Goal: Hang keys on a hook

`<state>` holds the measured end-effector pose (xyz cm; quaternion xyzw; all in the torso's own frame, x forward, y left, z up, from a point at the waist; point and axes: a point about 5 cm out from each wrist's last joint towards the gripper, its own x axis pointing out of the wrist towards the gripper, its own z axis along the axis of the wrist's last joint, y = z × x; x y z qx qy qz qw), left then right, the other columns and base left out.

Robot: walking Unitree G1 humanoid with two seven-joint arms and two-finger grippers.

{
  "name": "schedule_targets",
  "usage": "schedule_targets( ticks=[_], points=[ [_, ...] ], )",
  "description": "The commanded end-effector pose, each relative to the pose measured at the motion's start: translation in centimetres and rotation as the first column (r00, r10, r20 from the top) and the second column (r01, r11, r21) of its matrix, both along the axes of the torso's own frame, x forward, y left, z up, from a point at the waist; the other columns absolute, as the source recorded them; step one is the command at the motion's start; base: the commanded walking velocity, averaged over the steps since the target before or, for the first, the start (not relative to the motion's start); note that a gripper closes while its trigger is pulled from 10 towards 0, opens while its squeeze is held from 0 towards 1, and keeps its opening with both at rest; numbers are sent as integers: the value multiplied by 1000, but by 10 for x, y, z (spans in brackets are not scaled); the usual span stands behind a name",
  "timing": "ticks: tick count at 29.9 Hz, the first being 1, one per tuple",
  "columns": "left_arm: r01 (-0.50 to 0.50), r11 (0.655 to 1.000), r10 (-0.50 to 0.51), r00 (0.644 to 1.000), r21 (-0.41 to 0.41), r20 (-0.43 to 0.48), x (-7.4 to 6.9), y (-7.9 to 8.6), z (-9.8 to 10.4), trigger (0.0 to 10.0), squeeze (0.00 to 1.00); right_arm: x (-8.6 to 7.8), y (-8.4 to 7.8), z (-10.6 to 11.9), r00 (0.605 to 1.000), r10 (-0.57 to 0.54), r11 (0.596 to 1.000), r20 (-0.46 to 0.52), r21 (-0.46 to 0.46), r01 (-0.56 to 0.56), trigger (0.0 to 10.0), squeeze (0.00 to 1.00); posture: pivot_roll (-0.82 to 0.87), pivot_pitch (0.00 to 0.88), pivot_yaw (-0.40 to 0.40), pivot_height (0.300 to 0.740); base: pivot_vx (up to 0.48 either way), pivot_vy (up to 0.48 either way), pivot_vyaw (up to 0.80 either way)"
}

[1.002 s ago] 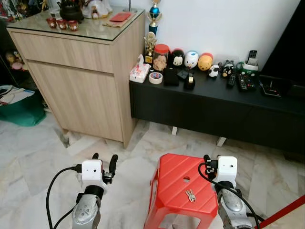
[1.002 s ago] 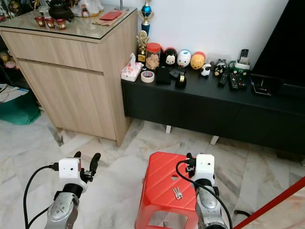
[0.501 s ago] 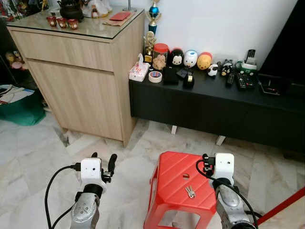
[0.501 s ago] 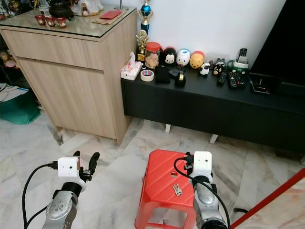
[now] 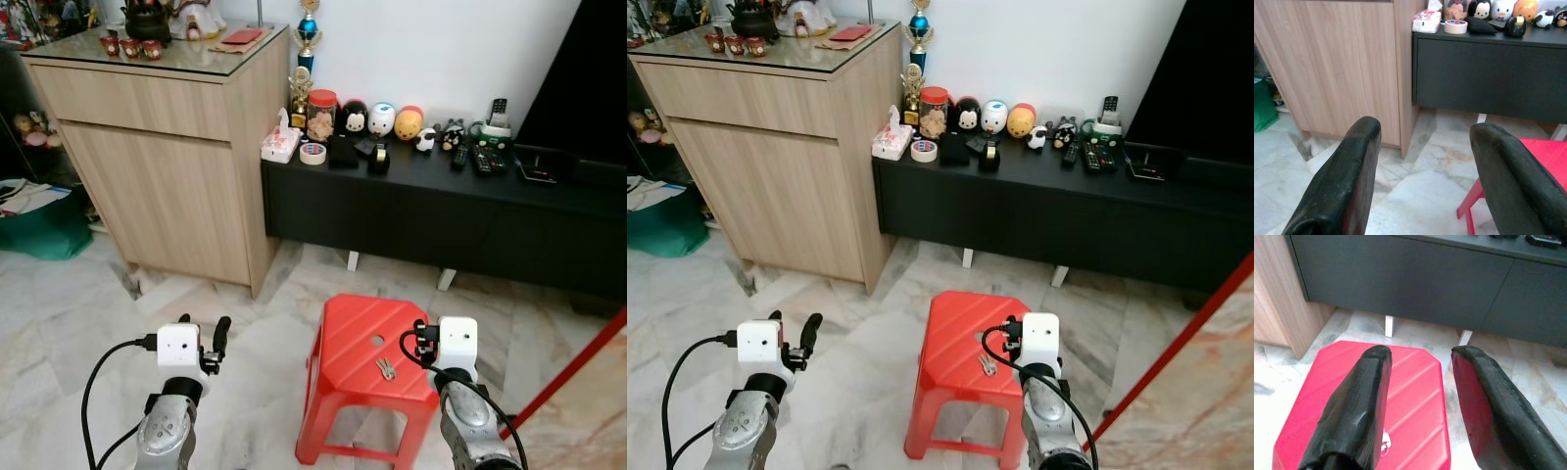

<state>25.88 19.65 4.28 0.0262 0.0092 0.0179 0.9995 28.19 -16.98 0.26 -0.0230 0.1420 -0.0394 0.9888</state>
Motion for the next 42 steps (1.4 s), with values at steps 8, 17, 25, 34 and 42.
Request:
schedule_targets(
  ticks=[8, 17, 25, 34, 42],
  points=[
    [7, 1000, -7, 1000, -13, 20, 6, -4, 7, 10000, 0, 3, 1, 1, 1000, -4, 1000, -10, 3, 4, 10000, 0, 73, 0, -49, 645, 0, 0, 0],
    [21, 1000, -21, 1000, -11, 8, 7, -6, 6, 10000, 0, 2, 2, 0, 1000, 2, 1000, -19, -1, -2, 10000, 0, 74, 0, -49, 645, 0, 0, 0],
    [49, 999, -49, 999, -19, 1, 9, -11, 6, 10000, 0, 2, -1, -1, 999, -30, 999, -28, 13, 30, 10000, 0, 72, 0, -48, 645, 0, 0, 0],
    [56, 998, -56, 998, -25, 1, 10, -13, 6, 10000, 0, 1, 0, -3, 999, -8, 1000, -45, 15, 9, 10000, 0, 72, 0, -48, 645, 0, 0, 0],
    [70, 997, -70, 998, -42, 3, 11, -14, 8, 10000, 0, 1, 3, -5, 998, 13, 1000, -57, 25, -11, 10000, 0, 73, 0, -45, 645, 67, 0, 553]
  ],
)
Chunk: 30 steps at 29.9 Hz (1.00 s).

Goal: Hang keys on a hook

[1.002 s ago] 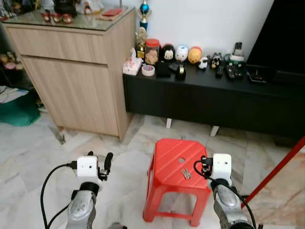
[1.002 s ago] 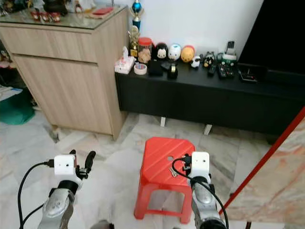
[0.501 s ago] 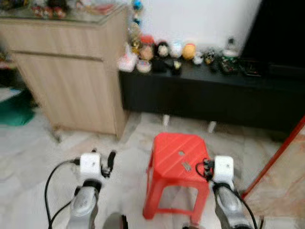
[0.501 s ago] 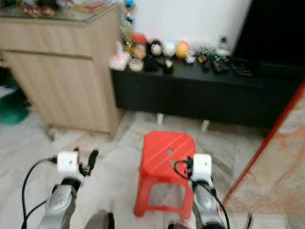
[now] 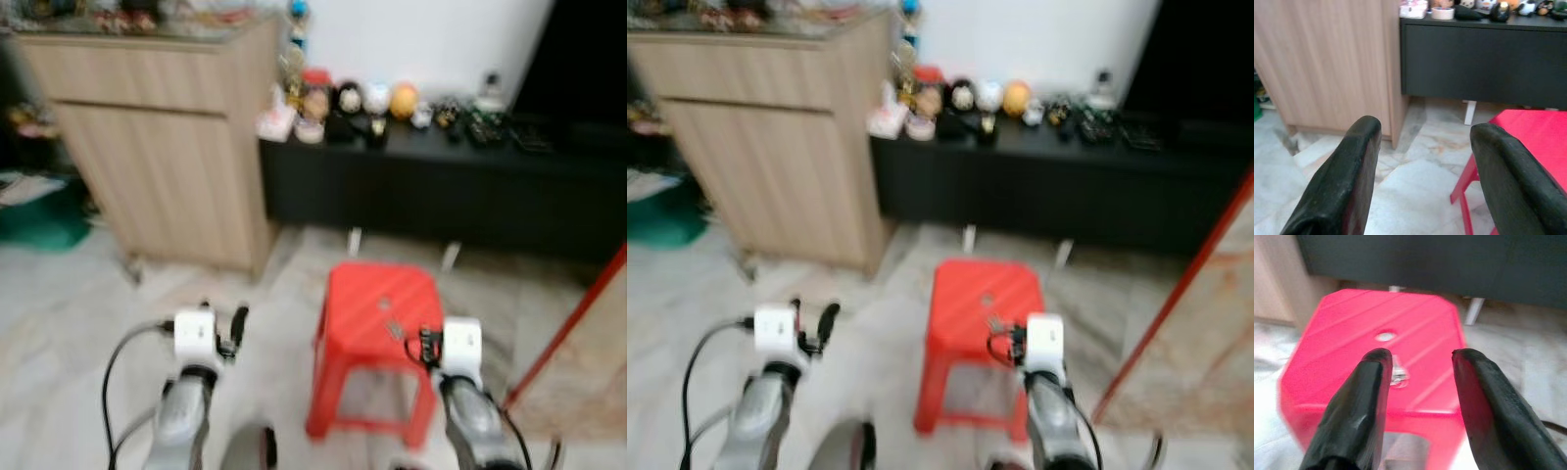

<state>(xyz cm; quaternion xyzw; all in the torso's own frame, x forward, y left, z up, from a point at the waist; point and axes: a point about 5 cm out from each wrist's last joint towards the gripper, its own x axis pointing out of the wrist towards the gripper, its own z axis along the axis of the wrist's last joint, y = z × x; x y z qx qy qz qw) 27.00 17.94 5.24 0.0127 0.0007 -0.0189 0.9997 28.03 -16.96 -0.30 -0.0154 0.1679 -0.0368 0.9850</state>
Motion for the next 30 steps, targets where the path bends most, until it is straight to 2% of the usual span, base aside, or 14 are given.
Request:
schedule_targets(
  ticks=[1, 9, 16, 21, 30],
  points=[
    [-3, 1000, 3, 1000, -14, -14, 0, 3, -2, 10000, 0, 3, 3, 1, 1000, 12, 1000, -7, 7, -12, 10000, 0, 73, 0, -45, 645, 266, 0, 481],
    [3, 1000, -3, 1000, -16, -11, 0, 2, -1, 10000, 0, 4, 5, 3, 1000, 5, 999, 9, 40, -6, 10000, 0, 74, 0, -46, 645, 303, 0, 0],
    [2, 1000, -2, 1000, -18, -10, 0, 3, 0, 10000, 0, 5, 6, 4, 999, 33, 999, 8, 24, -33, 10000, 0, 73, 0, -45, 645, 305, 0, 0],
    [5, 1000, -5, 1000, -18, -4, 2, 2, 1, 10000, 0, 4, 5, 3, 1000, 25, 999, 8, 30, -25, 10000, 0, 74, 0, -45, 645, 307, 0, 749],
    [7, 1000, -7, 1000, -19, -4, 2, 2, 1, 10000, 0, 3, 3, 2, 1000, 20, 999, -1, 37, -20, 10000, 0, 72, 0, -45, 645, 306, 0, 0]
  ],
)
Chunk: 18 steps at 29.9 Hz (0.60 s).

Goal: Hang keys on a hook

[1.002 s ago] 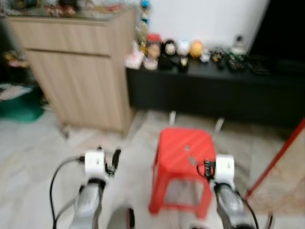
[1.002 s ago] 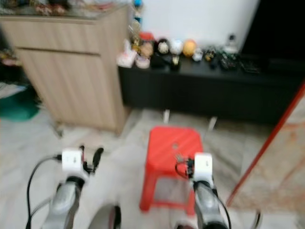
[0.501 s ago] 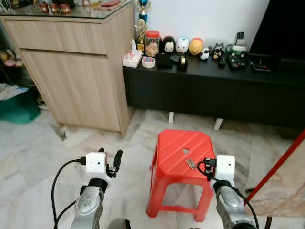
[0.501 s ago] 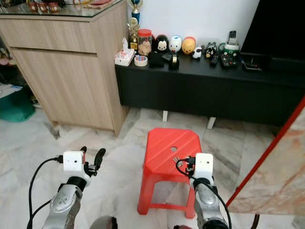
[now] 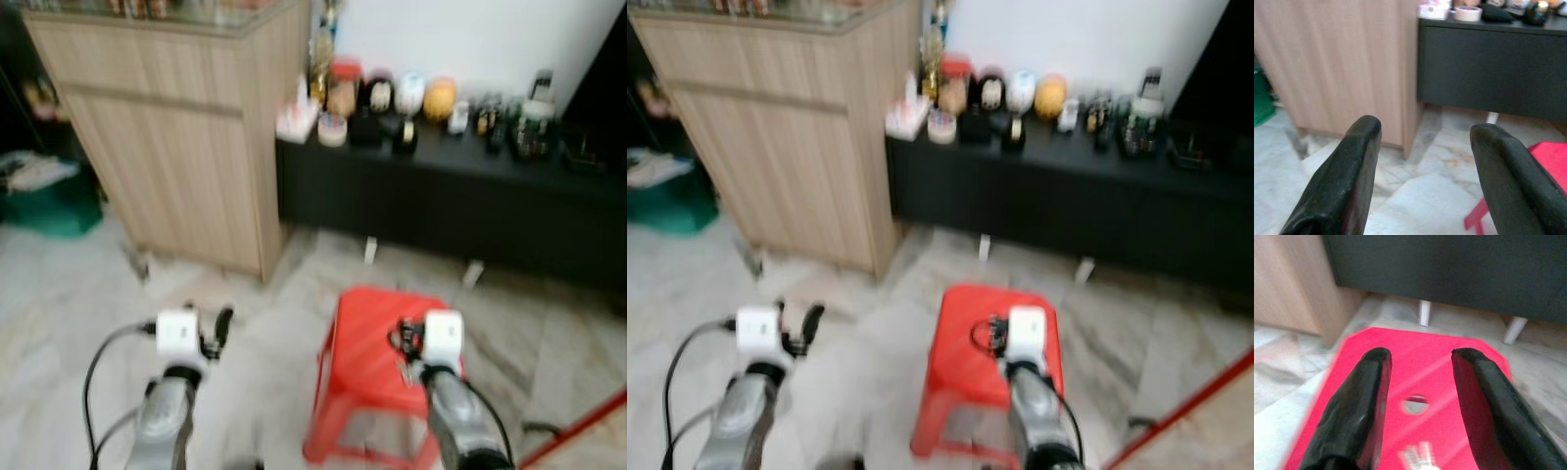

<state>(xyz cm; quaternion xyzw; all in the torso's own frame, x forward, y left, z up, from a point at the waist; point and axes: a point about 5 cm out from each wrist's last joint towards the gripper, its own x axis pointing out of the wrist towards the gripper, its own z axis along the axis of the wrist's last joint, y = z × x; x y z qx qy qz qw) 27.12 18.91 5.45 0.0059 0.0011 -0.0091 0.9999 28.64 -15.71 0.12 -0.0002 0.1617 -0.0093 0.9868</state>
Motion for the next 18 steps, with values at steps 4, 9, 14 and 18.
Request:
schedule_targets(
  ticks=[4, 9, 14, 18],
  points=[
    [29, 1000, -29, 1000, -5, -3, 1, -9, -1, 10000, 0, -2, -9, -3, 999, -30, 1000, -18, 3, 30, 10000, 0, 72, 0, -45, 645, 307, 0, 0],
    [30, 1000, -30, 1000, -1, -3, 2, -9, 0, 10000, 0, -3, -8, -3, 999, -24, 1000, -23, 6, 25, 10000, 0, 71, 0, -45, 645, 307, 0, 0],
    [33, 999, -33, 999, -1, -3, 2, -10, 0, 10000, 0, -4, -6, -7, 999, -7, 1000, -53, 19, 8, 10000, 0, 70, 0, -45, 645, 295, 0, 0],
    [33, 999, -33, 999, 0, -5, 2, -10, 0, 10000, 0, -5, -5, -7, 999, 1, 1000, -54, 23, 0, 10000, 0, 70, 0, -45, 645, 122, 0, 0]
  ],
)
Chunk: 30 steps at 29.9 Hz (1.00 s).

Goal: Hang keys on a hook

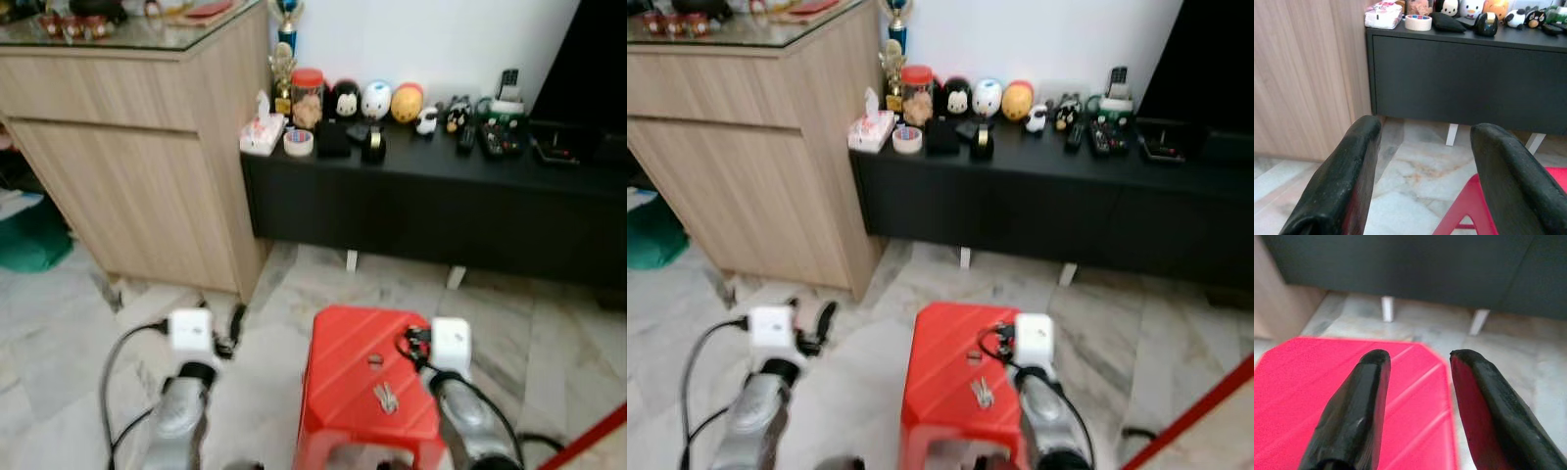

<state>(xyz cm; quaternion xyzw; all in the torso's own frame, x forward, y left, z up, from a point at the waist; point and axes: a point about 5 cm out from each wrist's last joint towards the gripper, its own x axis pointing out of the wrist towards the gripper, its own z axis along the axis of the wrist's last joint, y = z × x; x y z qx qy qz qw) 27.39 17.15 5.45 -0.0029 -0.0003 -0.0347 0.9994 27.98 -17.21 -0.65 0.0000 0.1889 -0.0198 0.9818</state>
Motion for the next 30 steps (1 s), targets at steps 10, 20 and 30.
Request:
schedule_targets(
  ticks=[10, 20, 30],
  points=[
    [-16, 1000, 16, 1000, 14, -4, 0, 6, 0, 10000, 0, 2, 10, 1, 999, 47, 999, 9, 12, -47, 10000, 0, 67, 0, -44, 645, 0, 0, 126],
    [-16, 1000, 16, 1000, 11, -2, 0, 6, 0, 10000, 0, 1, 12, 1, 999, 47, 999, 10, 23, -47, 10000, 0, 68, 0, -44, 645, 0, 0, 655],
    [-15, 1000, 15, 1000, 11, -5, 0, 6, 0, 10000, 0, 2, 11, 2, 999, 50, 999, 15, 9, -50, 10000, 0, 68, 0, -44, 645, 0, 0, 119]
  ],
)
